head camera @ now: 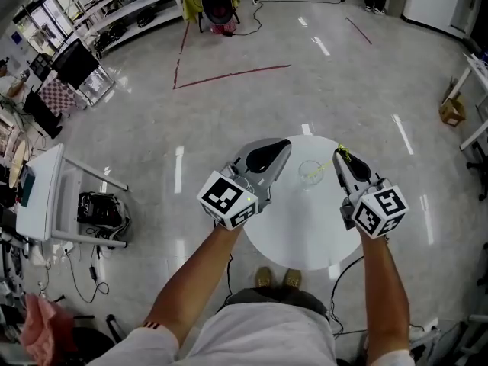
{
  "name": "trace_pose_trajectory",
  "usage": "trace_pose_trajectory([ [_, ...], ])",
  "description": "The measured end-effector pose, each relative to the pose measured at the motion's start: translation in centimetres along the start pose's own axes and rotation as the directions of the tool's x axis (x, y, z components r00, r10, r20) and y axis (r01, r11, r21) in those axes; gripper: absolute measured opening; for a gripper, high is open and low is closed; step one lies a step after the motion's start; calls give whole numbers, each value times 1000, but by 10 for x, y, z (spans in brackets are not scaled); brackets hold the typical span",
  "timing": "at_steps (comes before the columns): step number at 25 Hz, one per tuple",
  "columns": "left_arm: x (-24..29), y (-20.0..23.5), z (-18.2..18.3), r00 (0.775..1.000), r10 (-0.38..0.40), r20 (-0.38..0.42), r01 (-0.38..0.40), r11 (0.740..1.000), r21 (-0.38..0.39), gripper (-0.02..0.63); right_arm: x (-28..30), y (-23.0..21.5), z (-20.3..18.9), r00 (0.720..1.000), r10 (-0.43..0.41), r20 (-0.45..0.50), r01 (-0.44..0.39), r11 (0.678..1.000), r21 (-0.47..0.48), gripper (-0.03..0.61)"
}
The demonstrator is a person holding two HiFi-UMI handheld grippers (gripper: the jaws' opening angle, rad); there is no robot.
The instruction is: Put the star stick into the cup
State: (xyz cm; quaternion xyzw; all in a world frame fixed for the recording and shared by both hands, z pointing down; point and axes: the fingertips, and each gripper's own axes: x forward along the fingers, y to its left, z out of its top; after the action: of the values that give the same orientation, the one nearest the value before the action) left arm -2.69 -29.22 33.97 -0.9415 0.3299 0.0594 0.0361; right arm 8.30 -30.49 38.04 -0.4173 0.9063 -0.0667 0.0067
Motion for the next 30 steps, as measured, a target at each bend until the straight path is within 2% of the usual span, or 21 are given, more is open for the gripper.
trace_pose_trajectory([
  [20, 15, 15, -38, 998, 33, -60, -35, 998, -42, 15, 31, -30, -64, 996, 12, -84, 0, 990, 142, 24],
  [30, 21, 16, -45, 997, 32, -70, -36, 998, -56, 15, 37, -36, -78, 993, 20, -118, -1, 987, 159, 24],
])
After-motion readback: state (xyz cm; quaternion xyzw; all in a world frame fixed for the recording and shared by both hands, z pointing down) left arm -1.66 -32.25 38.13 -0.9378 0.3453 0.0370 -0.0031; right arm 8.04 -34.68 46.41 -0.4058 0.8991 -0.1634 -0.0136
